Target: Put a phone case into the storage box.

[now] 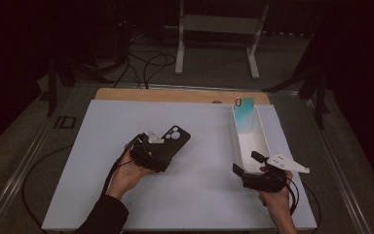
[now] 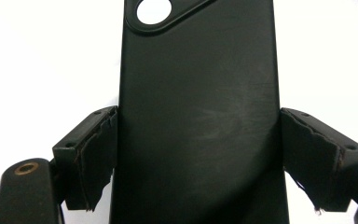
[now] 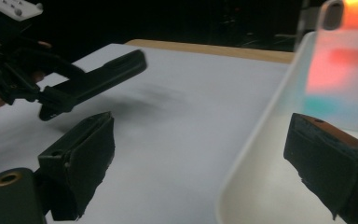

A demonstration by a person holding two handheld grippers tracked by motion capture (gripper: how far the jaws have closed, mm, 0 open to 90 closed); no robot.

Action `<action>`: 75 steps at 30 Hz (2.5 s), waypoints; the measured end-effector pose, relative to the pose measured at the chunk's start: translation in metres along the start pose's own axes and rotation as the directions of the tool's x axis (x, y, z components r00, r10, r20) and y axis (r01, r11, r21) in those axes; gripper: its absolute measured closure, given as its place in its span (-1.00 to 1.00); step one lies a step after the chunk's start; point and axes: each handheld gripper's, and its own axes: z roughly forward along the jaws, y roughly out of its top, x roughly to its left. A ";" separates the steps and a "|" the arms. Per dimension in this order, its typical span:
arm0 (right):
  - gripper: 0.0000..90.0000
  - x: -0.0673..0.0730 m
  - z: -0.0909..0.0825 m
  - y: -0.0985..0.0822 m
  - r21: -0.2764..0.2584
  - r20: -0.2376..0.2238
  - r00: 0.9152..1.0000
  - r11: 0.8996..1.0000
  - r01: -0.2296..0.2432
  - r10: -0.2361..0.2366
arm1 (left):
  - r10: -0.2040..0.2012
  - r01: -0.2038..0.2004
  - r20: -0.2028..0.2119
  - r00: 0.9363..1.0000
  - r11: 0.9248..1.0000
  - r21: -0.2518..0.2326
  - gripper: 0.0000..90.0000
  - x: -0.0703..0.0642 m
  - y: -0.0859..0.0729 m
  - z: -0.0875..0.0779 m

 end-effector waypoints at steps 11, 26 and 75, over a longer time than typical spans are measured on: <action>-0.81 0.013 0.014 0.027 0.015 -0.087 0.996 1.000 0.001 0.001 | 0.091 -0.089 0.023 0.996 0.992 -0.091 -0.65 -0.032 0.023 -0.018; -0.69 0.034 0.036 0.050 0.041 -0.173 0.985 0.999 -0.019 0.026 | 0.204 -0.190 0.067 0.977 0.966 -0.173 -0.65 -0.072 0.040 -0.030; 0.90 0.061 0.034 0.067 0.070 -0.480 0.877 0.996 0.056 -0.015 | 0.183 -0.089 0.359 0.915 0.961 -0.263 -0.72 -0.071 0.028 -0.027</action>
